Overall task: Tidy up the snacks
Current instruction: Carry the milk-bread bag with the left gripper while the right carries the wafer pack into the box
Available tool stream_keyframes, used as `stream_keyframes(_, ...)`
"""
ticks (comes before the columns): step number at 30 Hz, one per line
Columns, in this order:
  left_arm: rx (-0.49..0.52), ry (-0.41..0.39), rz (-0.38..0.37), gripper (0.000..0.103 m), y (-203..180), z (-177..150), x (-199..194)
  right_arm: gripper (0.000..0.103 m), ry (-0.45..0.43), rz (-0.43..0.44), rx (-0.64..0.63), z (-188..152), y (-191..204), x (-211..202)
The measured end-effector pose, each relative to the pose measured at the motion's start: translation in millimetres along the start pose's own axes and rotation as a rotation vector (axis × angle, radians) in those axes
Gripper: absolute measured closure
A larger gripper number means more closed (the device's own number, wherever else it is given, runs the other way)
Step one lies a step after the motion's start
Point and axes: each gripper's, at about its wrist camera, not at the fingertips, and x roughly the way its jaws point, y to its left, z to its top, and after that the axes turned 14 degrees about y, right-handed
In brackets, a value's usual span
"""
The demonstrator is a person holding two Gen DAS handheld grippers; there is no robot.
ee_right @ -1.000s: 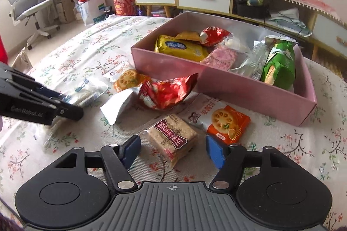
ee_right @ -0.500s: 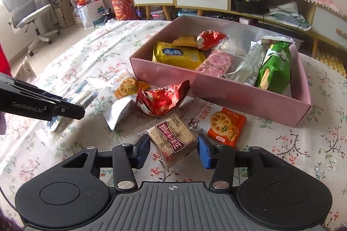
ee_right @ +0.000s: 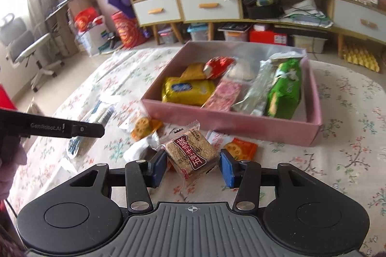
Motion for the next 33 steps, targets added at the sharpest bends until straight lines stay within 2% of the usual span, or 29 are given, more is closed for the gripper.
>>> stream_keyframes(5,-0.033,-0.030,-0.044,0.076,-10.2,10.3,-0.5,0.057,-0.021,0.002,0.079,11.0,-14.8,-6.2)
stream_keyframes(11,-0.067,-0.065,-0.077,0.076,-24.4,24.3,5.8,0.057,-0.026,-0.030,0.109,31.3,-26.7,-1.6)
stream_keyframes(18,-0.077,-0.111,-0.080,0.076,-40.6,41.8,20.0,0.057,-0.027,-0.035,0.182,46.7,-42.2,8.5)
stream_keyframes(26,-0.117,-0.163,-0.127,0.076,-47.3,52.3,37.4,0.057,-0.074,-0.043,0.195,54.2,-56.9,13.9)
stream_keyframes(33,-0.047,-0.237,-0.112,0.076,-64.3,54.1,41.0,0.057,-0.093,-0.030,0.215,57.6,-69.4,17.2)
